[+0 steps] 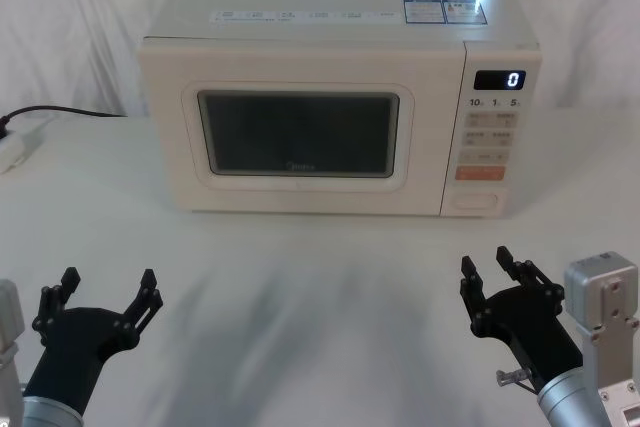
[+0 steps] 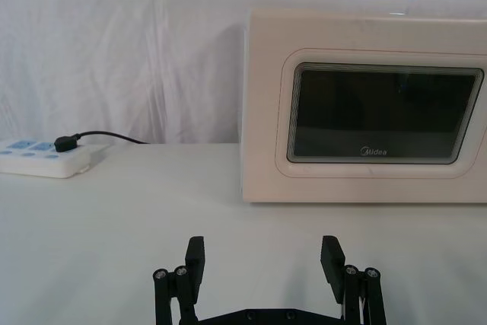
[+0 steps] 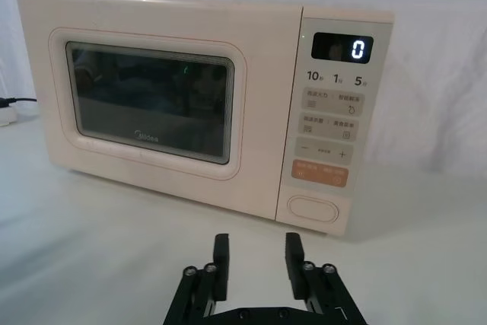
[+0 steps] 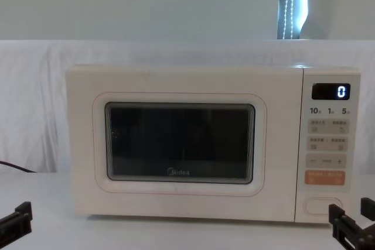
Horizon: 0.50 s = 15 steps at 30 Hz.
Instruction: Press the button to open the microwave door with one hand; close the microwave door with the other hand.
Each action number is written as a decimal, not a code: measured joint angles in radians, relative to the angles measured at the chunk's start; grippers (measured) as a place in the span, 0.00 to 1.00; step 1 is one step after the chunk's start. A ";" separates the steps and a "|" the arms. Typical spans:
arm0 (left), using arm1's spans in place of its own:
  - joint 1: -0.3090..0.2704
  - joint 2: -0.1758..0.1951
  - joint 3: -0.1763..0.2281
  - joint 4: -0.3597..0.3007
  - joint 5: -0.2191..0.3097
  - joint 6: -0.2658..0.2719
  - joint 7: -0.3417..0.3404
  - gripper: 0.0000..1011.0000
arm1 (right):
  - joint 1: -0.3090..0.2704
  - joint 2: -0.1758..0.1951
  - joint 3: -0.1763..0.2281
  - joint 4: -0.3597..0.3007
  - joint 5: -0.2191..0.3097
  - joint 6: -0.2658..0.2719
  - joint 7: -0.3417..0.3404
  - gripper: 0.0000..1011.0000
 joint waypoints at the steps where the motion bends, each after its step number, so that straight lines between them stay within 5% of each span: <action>1: 0.000 0.000 0.000 0.000 0.000 0.000 0.000 0.99 | 0.000 0.000 0.000 0.000 0.000 0.000 0.000 0.46; 15: 0.000 0.000 0.000 0.000 0.000 0.000 0.000 0.99 | 0.000 0.000 0.000 0.000 0.000 0.000 0.000 0.04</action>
